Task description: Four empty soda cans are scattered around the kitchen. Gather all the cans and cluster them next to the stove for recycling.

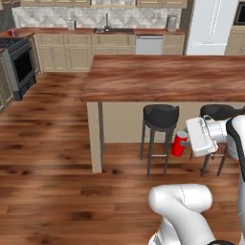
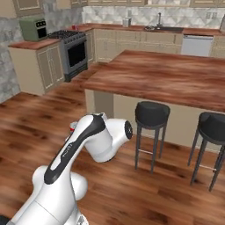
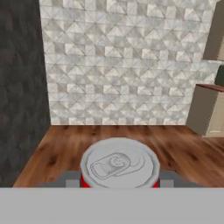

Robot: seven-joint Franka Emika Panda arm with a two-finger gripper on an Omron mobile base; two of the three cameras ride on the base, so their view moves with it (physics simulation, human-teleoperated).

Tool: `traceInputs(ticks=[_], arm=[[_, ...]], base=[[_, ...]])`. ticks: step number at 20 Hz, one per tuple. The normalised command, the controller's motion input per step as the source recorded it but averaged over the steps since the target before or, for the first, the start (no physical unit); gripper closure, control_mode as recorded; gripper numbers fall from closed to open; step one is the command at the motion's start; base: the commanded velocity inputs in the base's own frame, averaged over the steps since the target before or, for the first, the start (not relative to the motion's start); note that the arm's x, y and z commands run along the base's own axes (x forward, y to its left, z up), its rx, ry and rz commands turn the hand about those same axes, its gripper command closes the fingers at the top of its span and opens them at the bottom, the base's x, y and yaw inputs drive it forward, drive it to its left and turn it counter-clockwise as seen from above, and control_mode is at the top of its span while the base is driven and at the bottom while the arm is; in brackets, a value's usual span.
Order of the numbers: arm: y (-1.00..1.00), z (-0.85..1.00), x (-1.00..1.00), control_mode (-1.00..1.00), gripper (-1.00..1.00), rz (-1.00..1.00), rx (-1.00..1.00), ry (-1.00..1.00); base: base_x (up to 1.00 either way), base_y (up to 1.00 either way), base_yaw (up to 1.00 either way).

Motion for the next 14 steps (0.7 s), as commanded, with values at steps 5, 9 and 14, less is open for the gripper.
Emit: traceInputs(ticks=[5,9,14], arm=[[0.0,0.0,0.0,1.0,1.0,0.0,0.0,0.0],[0.0,0.0,0.0,1.0,1.0,0.0,0.0,0.0],[0.0,0.0,0.0,1.0,1.0,0.0,0.0,0.0]], base=[[0.27,1.0,-0.02],[0.25,1.0,-0.02],[0.24,1.0,-0.02]])
